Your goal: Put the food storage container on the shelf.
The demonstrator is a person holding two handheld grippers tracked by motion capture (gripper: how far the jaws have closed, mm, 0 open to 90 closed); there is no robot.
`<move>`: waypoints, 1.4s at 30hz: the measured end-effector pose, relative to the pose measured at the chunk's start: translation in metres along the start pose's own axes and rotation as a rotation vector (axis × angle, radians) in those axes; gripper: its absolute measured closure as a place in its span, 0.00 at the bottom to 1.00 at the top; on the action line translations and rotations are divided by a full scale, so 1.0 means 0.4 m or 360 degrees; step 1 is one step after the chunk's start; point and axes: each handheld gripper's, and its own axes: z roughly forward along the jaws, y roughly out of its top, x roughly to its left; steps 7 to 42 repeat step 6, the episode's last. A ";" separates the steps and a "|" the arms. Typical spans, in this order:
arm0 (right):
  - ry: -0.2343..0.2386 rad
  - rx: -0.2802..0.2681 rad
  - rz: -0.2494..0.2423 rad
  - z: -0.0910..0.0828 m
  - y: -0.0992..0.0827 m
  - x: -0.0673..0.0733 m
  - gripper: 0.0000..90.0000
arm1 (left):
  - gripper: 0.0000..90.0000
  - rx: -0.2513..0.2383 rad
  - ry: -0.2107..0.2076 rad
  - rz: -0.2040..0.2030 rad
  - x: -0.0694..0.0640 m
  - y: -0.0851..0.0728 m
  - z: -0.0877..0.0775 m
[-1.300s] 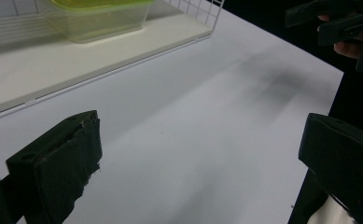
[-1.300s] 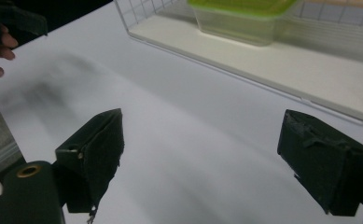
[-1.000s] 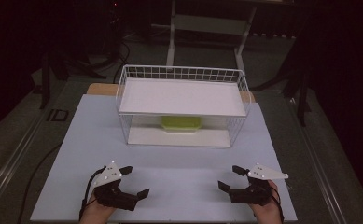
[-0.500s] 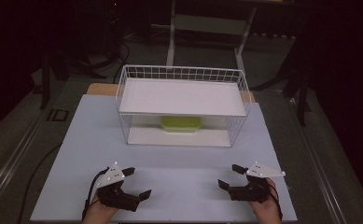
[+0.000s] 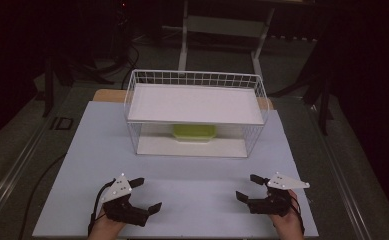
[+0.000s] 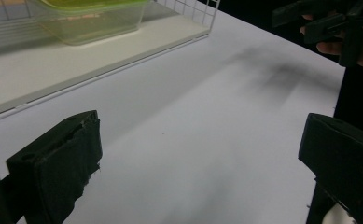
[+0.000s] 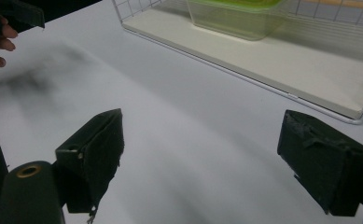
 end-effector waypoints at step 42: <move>-0.0016 -0.0034 -0.0007 -0.004 0.002 0.002 0.16 | 0.00 0.0006 0.0007 0.0005 0.004 -0.002 -0.002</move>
